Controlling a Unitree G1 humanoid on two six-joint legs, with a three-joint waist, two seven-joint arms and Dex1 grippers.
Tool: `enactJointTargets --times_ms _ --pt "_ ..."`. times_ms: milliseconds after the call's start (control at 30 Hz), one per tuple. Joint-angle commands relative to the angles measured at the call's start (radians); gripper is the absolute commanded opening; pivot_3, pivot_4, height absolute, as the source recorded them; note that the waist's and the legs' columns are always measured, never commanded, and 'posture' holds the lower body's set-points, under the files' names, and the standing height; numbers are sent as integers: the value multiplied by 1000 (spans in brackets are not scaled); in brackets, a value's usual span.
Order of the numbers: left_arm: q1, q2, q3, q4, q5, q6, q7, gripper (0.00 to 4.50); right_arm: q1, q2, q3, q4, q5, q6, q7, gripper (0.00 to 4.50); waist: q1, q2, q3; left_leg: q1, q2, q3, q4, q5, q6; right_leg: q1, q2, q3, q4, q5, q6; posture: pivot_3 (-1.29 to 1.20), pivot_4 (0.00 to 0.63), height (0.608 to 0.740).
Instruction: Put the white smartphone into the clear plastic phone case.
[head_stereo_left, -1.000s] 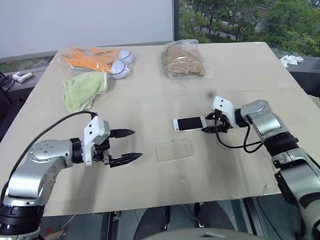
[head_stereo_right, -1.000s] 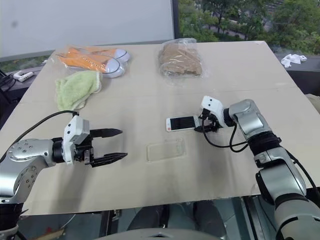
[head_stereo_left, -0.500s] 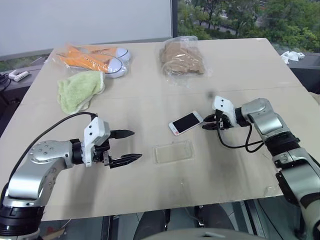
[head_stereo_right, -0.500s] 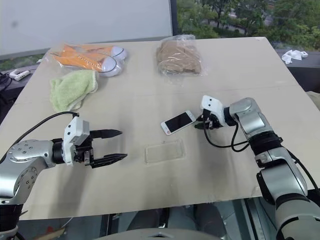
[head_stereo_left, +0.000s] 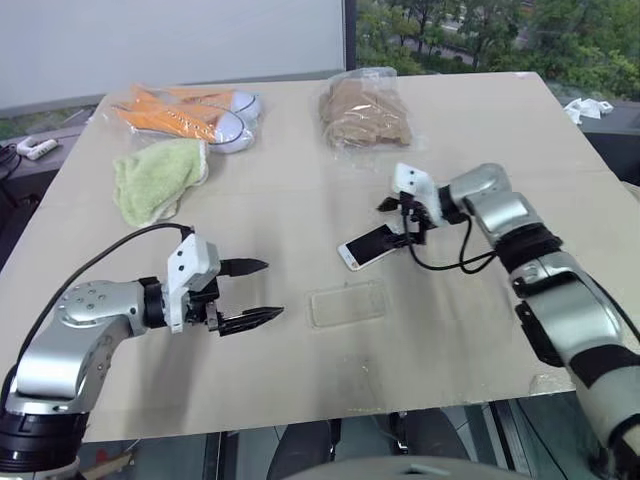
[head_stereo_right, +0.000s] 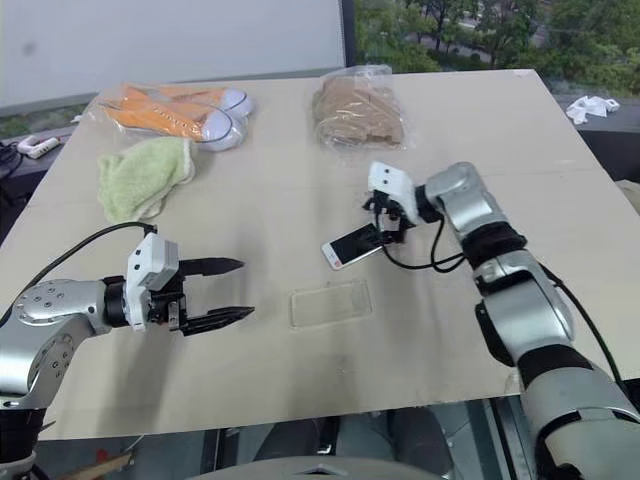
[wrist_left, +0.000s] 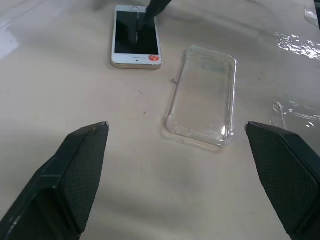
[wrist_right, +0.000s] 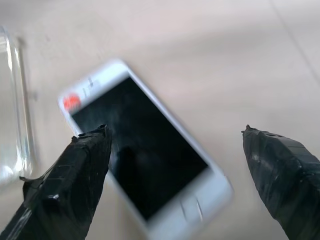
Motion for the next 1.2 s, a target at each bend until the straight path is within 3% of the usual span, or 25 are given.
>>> enactJointTargets --times_ms 33,233,500,700,867,967,1033,1200 --pt "2 12 20 -24 -6 -13 0 4500 -54 28 16 114 -38 -55 7 4463 4 0 0 -1 0 -1 0 0 0 -1 0 -1 0 0 0 0 150 740" --pt "25 21 42 -39 -2 -15 9 4500 -104 14 78 265 -133 -111 68 4463 2 0 0 -1 -1 -1 1 0 0 -1 -1 -2 0 0 0 0 150 740" --pt "44 14 34 -51 -3 -21 21 4500 -74 -52 99 274 -187 -167 142 4463 5 0 -1 -1 -1 -2 1 0 0 0 -1 -3 1 0 0 0 150 740" --pt "8 22 15 -24 3 -27 8 4500 -15 -66 107 204 -216 -245 75 4463 9 -1 -2 -1 -2 -4 2 0 0 1 -2 -5 0 0 0 0 150 740" --pt "-11 22 5 -10 10 -29 -1 4500 10 -39 79 182 -194 -182 51 4463 2 -2 -3 4 -2 -4 3 0 -1 6 -2 -6 1 0 0 0 150 740" --pt "-14 22 3 -8 12 -30 -3 4500 18 -36 75 182 -199 -171 38 3721 1 -2 -3 14 -1 -3 1 0 -1 14 -1 -4 0 0 0 0 150 740" --pt "-14 20 3 -7 13 -32 -3 4500 21 -38 76 182 -205 -168 31 2938 1 -2 -3 16 -1 -3 0 0 -1 17 -1 -4 0 0 0 0 150 740" --pt "-14 17 0 -8 13 -33 -2 4500 25 -45 69 168 -199 -160 38 2874 2 -3 -4 17 -1 -3 0 1 -1 17 -1 -4 2 1 -1 0 150 740"
